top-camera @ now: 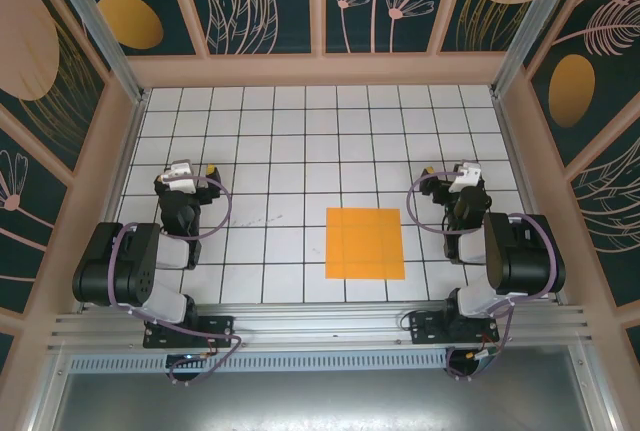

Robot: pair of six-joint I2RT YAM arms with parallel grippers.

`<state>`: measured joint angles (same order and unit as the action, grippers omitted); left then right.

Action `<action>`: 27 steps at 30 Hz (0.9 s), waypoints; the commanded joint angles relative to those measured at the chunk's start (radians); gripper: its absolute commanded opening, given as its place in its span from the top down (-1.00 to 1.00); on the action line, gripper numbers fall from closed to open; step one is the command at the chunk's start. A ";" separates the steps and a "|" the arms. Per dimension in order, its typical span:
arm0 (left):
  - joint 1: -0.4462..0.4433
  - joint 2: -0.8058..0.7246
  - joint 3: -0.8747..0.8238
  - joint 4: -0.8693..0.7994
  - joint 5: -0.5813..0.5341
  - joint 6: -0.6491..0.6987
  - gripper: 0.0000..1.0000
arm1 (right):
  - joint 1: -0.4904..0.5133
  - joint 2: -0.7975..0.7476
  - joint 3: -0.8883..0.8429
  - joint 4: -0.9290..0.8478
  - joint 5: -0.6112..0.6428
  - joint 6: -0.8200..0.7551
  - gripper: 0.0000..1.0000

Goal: Fold a paper plane with a square sheet of paper (fold left side to right side)
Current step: Move the square sheet of paper to the center of the table.

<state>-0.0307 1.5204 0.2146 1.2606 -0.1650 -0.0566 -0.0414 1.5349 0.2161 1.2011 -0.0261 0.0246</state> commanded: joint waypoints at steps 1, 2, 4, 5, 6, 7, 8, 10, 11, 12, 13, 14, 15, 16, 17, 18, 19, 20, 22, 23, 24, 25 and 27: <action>0.006 0.000 0.010 0.038 0.004 -0.009 -0.98 | 0.005 0.006 0.019 0.045 0.003 -0.009 -0.98; 0.006 0.001 0.011 0.037 0.004 -0.010 -0.98 | 0.005 0.007 0.019 0.044 0.005 -0.009 -0.98; 0.006 0.001 0.011 0.037 0.004 -0.009 -0.98 | 0.005 0.007 0.019 0.045 0.004 -0.009 -0.98; 0.006 0.000 0.010 0.037 0.005 -0.010 -0.98 | 0.005 0.006 0.019 0.044 0.003 -0.009 -0.98; 0.006 0.000 0.011 0.037 0.004 -0.010 -0.98 | 0.005 0.008 0.019 0.044 0.004 -0.009 -0.98; 0.006 0.001 0.011 0.037 0.004 -0.010 -0.98 | 0.005 0.007 0.019 0.044 0.004 -0.009 -0.98; 0.006 0.001 0.011 0.037 0.004 -0.010 -0.98 | 0.005 0.008 0.020 0.044 0.004 -0.009 -0.98; 0.006 0.000 0.011 0.037 0.003 -0.010 -0.98 | 0.005 0.007 0.019 0.045 0.005 -0.009 -0.98; 0.005 0.000 0.012 0.036 0.004 -0.010 -0.97 | 0.005 0.006 0.019 0.045 0.004 -0.009 -0.98; 0.006 0.003 0.012 0.034 0.004 -0.011 -0.98 | 0.005 0.008 0.020 0.044 0.003 -0.009 -0.98; 0.006 0.001 0.012 0.034 0.004 -0.011 -0.98 | 0.006 0.008 0.019 0.045 0.003 -0.008 -0.98; 0.006 0.001 0.014 0.033 0.004 -0.011 -0.98 | 0.005 0.007 0.019 0.045 0.004 -0.009 -0.98; 0.006 0.001 0.014 0.033 0.004 -0.011 -0.98 | 0.005 0.008 0.019 0.045 0.005 -0.009 -0.98; 0.006 0.001 0.012 0.033 0.004 -0.011 -0.98 | 0.005 0.007 0.019 0.045 0.005 -0.009 -0.98; 0.006 0.001 0.012 0.034 0.004 -0.011 -0.98 | 0.005 0.006 0.020 0.045 0.004 -0.009 -0.98; 0.006 0.000 0.012 0.034 0.004 -0.011 -0.98 | 0.005 0.008 0.019 0.044 0.004 -0.008 -0.98; 0.006 0.000 0.012 0.034 0.004 -0.011 -0.98 | 0.005 0.006 0.019 0.044 0.003 -0.008 -0.98; 0.006 0.000 0.011 0.037 0.005 -0.011 -0.97 | 0.005 0.006 0.019 0.045 0.003 -0.009 -0.98; 0.007 0.000 0.010 0.039 0.004 -0.010 -0.98 | 0.004 0.007 0.019 0.045 0.002 -0.009 -0.98; 0.005 0.000 0.011 0.038 0.005 -0.009 -0.97 | 0.003 0.007 0.019 0.045 0.003 -0.009 -0.98; 0.006 0.000 0.009 0.039 0.004 -0.010 -0.98 | 0.003 0.007 0.019 0.045 0.003 -0.009 -0.98; 0.006 0.000 0.008 0.042 0.004 -0.010 -0.98 | 0.004 0.007 0.017 0.045 0.001 -0.008 -0.98; 0.005 -0.011 0.006 0.040 0.013 -0.001 -0.98 | 0.003 0.006 0.018 0.048 0.007 -0.007 -0.98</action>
<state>-0.0307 1.5204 0.2142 1.2610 -0.1642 -0.0566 -0.0414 1.5349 0.2161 1.2011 -0.0261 0.0246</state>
